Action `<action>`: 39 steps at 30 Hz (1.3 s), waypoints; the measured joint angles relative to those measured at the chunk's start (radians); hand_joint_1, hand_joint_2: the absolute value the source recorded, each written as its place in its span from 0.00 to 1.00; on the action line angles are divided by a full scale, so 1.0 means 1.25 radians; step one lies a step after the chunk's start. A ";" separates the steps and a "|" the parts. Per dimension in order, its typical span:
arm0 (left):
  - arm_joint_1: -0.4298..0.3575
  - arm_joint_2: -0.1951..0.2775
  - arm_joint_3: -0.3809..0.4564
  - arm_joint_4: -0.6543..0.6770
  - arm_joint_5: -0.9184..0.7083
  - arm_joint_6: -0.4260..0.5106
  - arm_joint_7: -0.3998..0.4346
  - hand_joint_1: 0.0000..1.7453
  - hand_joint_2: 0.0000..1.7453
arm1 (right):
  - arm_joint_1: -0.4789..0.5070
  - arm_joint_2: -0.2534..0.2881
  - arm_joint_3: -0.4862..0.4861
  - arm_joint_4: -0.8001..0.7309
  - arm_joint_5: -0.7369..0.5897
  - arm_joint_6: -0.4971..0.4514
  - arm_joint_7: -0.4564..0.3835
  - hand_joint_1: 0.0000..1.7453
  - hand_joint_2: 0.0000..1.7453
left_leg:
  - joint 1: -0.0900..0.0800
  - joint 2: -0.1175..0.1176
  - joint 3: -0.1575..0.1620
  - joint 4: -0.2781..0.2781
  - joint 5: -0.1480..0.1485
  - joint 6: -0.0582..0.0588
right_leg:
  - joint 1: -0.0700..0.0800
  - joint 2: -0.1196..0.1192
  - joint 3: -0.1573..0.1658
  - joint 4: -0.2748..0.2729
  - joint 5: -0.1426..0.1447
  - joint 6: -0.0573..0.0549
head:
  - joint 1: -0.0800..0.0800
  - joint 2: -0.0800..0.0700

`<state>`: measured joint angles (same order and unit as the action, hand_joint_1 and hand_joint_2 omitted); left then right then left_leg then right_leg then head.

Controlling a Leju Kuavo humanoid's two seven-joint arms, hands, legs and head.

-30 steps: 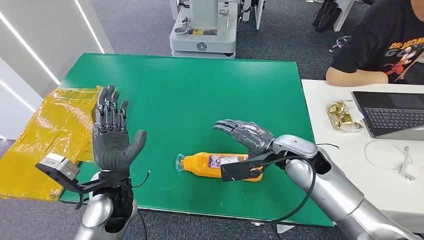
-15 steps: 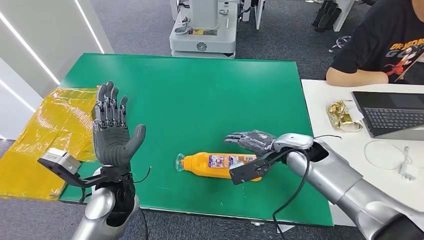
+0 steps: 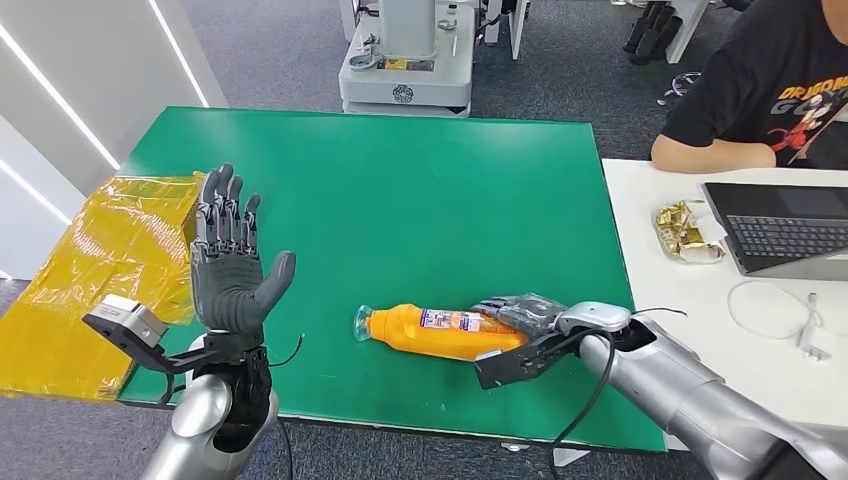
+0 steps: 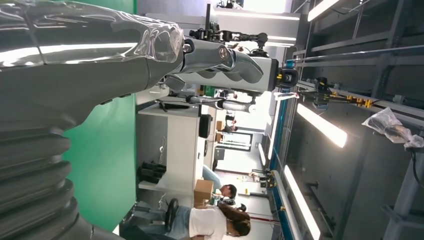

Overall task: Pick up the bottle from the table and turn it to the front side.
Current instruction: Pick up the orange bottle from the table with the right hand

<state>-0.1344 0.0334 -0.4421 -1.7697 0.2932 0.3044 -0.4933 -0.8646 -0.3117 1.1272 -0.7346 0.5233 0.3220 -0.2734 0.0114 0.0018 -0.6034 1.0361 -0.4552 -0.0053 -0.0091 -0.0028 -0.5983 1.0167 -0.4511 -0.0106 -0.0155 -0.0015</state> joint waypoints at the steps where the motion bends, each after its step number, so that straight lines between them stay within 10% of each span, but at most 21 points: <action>1: 0.001 0.001 0.000 0.000 -0.001 0.000 0.000 0.00 1.00 | 0.003 0.000 0.001 0.002 0.002 -0.012 0.001 0.00 1.00 | 0.000 0.000 0.000 0.000 0.000 0.000 | 0.000 0.000 0.000 0.000 0.000 0.000 | 0.000 0.000; 12: 0.015 0.006 -0.002 0.000 -0.016 -0.001 0.002 0.00 1.00 | 0.031 0.000 -0.017 0.005 0.055 -0.106 0.033 0.00 1.00 | 0.000 0.000 0.000 0.000 0.000 0.000 | 0.000 0.000 0.000 0.000 0.000 0.000 | 0.000 0.000; 39: 0.017 0.000 -0.002 0.000 -0.022 -0.014 0.016 0.00 1.00 | -0.025 0.027 -0.036 -0.036 0.067 -0.004 0.071 0.00 1.00 | 0.000 0.000 -0.001 0.000 0.000 0.000 | 0.000 0.000 0.000 0.000 0.001 0.000 | 0.000 0.000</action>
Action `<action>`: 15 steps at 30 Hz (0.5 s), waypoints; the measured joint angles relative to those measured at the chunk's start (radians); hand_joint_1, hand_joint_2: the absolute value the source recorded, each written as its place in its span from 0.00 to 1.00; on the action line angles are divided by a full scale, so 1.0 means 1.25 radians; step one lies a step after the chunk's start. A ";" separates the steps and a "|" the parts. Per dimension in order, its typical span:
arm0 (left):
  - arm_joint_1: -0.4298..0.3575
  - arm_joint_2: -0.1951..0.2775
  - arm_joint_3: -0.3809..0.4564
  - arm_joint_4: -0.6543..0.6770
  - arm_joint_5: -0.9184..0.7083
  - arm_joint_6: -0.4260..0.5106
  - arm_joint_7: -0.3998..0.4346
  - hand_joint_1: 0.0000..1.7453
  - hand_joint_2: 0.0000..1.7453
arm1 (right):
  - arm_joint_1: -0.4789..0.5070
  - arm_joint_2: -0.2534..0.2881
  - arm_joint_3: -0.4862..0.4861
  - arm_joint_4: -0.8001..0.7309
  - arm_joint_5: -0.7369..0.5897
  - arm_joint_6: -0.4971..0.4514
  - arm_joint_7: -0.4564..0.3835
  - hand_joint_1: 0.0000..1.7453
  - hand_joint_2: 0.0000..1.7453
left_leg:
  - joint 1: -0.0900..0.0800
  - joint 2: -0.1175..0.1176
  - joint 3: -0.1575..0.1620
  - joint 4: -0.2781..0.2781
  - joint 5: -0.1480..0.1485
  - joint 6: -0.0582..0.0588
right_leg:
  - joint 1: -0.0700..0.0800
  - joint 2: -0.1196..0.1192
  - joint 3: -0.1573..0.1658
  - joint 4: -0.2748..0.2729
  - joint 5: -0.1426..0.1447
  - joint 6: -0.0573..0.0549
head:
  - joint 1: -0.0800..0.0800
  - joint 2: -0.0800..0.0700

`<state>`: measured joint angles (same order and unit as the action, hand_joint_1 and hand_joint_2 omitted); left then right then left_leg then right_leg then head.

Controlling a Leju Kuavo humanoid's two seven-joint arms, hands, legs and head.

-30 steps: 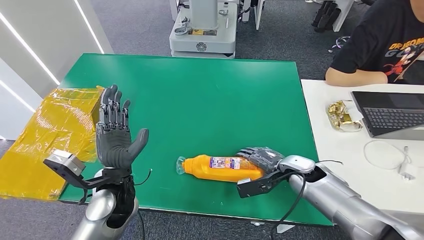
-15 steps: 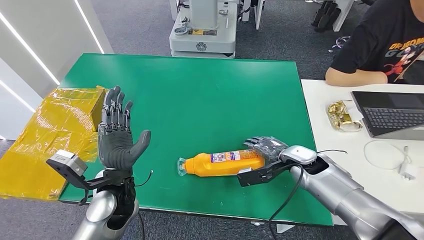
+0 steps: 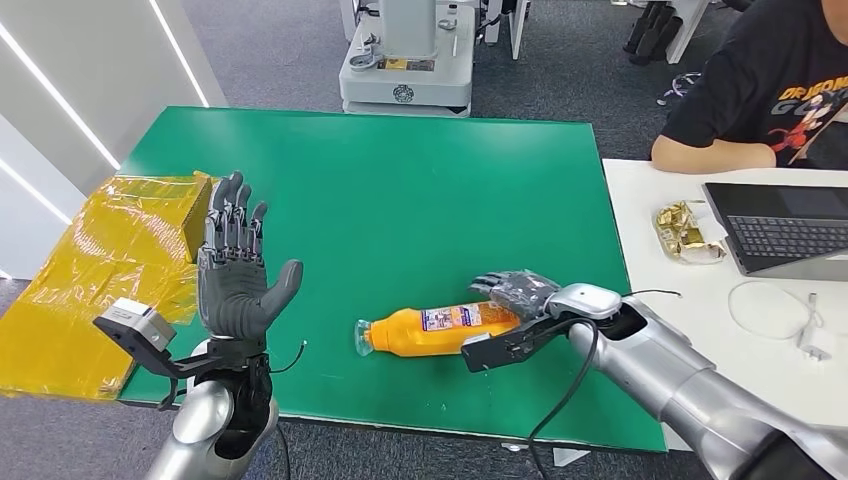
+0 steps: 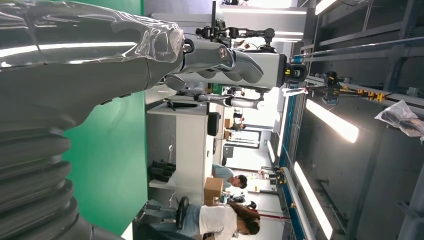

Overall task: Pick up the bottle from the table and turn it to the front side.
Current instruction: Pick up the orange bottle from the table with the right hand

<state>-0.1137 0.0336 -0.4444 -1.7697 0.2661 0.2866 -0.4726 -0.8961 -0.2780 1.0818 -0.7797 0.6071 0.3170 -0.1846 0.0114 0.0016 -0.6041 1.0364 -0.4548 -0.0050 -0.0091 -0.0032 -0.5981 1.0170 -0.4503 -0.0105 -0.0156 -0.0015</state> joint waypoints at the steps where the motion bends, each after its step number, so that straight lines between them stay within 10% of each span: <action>1: 0.000 0.000 0.000 0.000 0.000 0.000 0.000 0.00 1.00 | 0.000 0.001 0.000 0.000 -0.001 0.000 -0.001 0.00 1.00 | 0.000 0.000 0.000 0.000 0.000 0.000 | 0.000 0.000 0.000 0.000 0.000 0.000 | 0.000 0.000; 15: 0.000 0.000 0.000 0.000 0.008 0.008 -0.003 0.00 1.00 | 0.043 0.005 0.001 0.025 -0.017 -0.042 -0.023 0.00 1.00 | 0.000 0.000 0.000 0.000 0.000 0.000 | 0.000 0.000 0.000 0.000 0.000 0.000 | 0.000 0.000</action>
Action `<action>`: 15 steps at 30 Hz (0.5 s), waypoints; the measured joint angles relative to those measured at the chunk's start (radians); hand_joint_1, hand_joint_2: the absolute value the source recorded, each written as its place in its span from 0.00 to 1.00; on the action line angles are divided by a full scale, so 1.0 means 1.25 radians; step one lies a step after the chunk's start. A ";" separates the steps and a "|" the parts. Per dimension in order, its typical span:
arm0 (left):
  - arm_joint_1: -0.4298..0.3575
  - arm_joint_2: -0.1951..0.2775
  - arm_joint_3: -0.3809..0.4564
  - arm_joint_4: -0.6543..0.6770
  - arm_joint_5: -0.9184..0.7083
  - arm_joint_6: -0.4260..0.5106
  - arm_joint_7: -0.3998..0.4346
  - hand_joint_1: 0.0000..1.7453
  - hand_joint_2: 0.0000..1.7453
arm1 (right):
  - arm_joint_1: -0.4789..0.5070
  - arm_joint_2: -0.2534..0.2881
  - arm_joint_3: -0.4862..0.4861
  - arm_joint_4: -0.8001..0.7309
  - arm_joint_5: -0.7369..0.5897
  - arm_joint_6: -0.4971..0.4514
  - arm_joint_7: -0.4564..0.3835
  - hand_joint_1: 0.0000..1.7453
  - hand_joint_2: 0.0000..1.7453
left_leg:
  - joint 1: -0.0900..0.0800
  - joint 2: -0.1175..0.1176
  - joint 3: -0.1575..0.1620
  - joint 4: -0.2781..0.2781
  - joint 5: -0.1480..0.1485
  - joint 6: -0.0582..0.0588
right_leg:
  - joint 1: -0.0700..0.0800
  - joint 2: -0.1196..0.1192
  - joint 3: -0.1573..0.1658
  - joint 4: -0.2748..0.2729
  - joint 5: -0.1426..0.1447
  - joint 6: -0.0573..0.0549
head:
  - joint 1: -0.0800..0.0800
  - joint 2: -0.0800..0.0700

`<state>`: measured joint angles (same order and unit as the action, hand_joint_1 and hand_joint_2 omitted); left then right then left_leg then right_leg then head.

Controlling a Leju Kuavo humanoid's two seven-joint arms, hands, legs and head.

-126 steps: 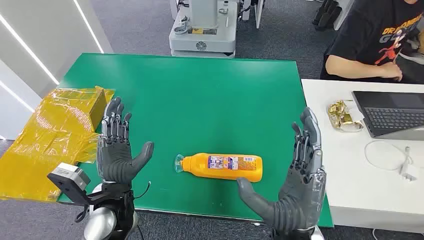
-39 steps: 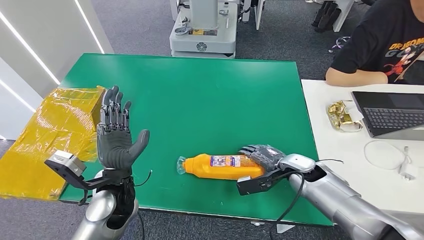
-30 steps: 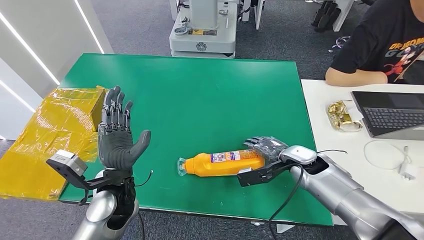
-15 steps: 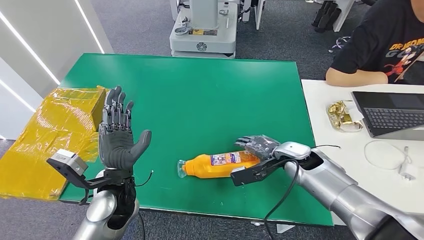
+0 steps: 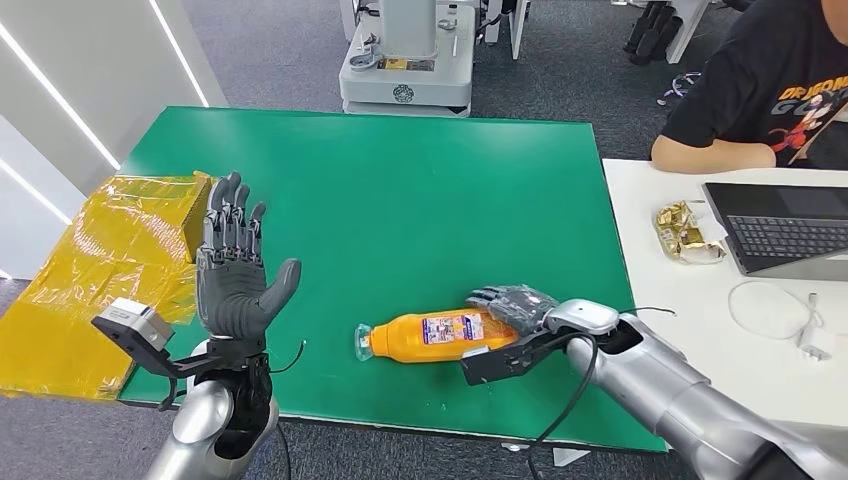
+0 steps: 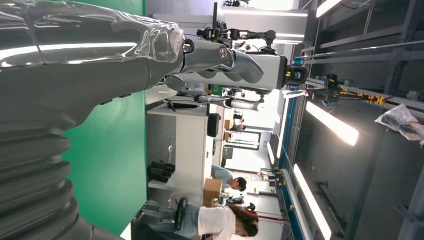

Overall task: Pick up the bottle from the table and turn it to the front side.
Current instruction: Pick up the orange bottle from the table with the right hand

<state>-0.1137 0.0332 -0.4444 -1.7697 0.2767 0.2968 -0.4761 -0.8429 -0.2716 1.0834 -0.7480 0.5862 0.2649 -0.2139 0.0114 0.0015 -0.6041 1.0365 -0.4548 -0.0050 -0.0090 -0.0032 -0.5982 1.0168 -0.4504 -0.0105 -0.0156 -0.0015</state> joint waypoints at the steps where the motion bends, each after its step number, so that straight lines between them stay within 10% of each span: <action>1: 0.000 0.000 0.000 0.000 0.000 0.001 0.000 0.00 1.00 | 0.004 0.001 0.000 0.005 0.000 -0.003 -0.002 0.00 1.00 | 0.000 0.000 0.000 0.000 0.000 0.000 | 0.000 0.000 0.000 0.000 0.000 0.000 | 0.000 0.000; 15: 0.000 -0.006 0.000 0.000 0.002 0.006 0.000 0.00 1.00 | 0.017 0.011 -0.003 0.044 0.001 -0.017 -0.008 0.00 1.00 | 0.000 0.000 0.000 0.000 0.000 0.000 | 0.000 0.000 0.000 0.000 0.000 0.000 | 0.000 0.000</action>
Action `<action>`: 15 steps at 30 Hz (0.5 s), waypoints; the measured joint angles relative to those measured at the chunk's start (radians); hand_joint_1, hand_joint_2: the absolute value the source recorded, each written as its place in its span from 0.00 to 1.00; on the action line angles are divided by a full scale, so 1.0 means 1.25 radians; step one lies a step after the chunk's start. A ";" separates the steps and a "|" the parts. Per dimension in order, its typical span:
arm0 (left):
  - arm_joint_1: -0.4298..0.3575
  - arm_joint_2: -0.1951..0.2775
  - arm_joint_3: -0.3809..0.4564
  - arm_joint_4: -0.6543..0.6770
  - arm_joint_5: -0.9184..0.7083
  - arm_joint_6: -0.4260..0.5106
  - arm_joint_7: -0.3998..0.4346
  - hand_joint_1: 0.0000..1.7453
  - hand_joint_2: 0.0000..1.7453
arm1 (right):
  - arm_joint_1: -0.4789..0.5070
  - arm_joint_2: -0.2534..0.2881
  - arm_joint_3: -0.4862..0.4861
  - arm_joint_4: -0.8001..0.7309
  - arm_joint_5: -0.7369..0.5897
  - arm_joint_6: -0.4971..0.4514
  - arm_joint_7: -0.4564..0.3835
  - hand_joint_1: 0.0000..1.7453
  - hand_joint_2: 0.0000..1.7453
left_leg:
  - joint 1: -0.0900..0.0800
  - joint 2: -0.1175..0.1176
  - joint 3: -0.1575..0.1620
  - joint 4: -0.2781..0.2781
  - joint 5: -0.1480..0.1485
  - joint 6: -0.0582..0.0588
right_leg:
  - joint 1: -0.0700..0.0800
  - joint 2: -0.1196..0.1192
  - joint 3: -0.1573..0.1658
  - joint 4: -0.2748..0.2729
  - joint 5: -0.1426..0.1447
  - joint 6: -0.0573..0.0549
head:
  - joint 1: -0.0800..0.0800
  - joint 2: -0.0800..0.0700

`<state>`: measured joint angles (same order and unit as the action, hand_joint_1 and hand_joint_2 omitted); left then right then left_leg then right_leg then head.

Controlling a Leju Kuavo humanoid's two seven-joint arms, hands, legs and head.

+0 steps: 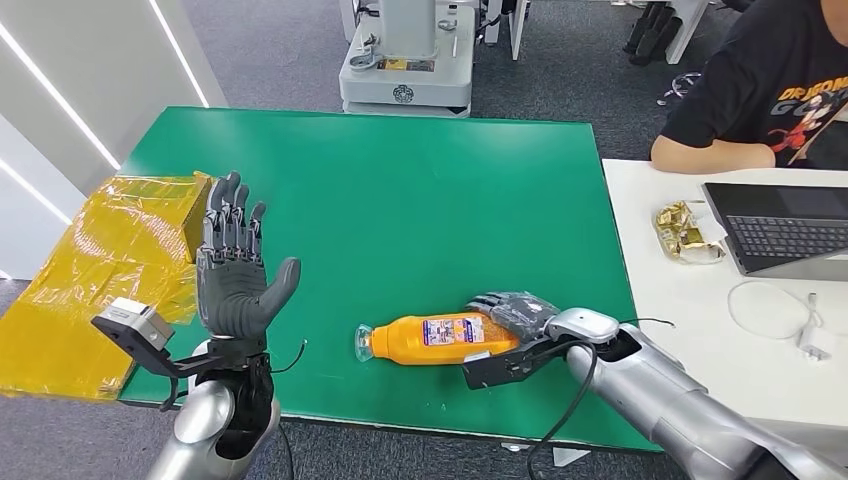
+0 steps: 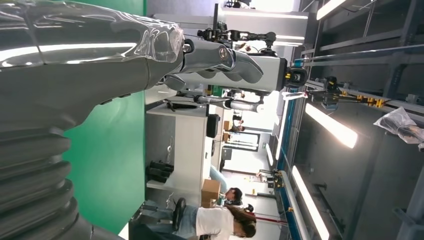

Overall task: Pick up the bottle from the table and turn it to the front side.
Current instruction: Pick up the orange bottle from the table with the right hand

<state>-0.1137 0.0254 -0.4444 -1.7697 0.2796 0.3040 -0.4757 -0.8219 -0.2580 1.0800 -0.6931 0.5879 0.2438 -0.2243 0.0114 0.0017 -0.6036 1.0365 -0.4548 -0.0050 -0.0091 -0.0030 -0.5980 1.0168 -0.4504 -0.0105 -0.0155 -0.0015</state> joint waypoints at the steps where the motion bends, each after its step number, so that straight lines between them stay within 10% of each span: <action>1: 0.000 0.000 0.000 0.000 0.000 0.000 0.000 0.00 1.00 | 0.000 0.000 0.000 0.001 0.000 0.000 0.000 0.00 1.00 | 0.000 0.000 0.000 0.000 0.000 0.000 | 0.000 0.000 0.000 0.000 0.000 0.000 | 0.000 0.000; 6: 0.000 0.000 0.000 0.000 0.000 0.000 0.000 0.00 1.00 | 0.000 0.003 -0.002 0.005 0.000 0.000 0.000 0.01 1.00 | 0.000 0.000 0.000 0.000 0.000 0.000 | 0.000 0.000 0.000 0.000 0.000 0.000 | 0.000 0.000; 10: 0.000 0.000 0.000 0.000 0.002 0.000 0.000 0.00 1.00 | 0.002 0.003 -0.006 0.008 0.001 -0.006 -0.001 0.98 1.00 | 0.000 0.000 0.000 0.000 0.000 0.000 | 0.000 0.000 0.000 0.000 0.000 0.000 | 0.000 0.000; 15: 0.000 0.000 0.000 0.000 0.003 0.002 0.000 0.00 1.00 | 0.014 0.003 -0.016 0.008 0.017 -0.058 -0.013 1.00 1.00 | 0.000 0.001 0.000 0.000 0.000 0.000 | 0.000 0.001 0.000 0.000 0.000 0.000 | 0.000 0.000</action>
<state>-0.1134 0.0252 -0.4444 -1.7697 0.2830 0.3071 -0.4757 -0.8042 -0.2544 1.0602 -0.6831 0.6092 0.1717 -0.2408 0.0114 0.0028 -0.6031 1.0366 -0.4548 -0.0050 -0.0091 -0.0020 -0.5978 1.0168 -0.4502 -0.0106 -0.0156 -0.0015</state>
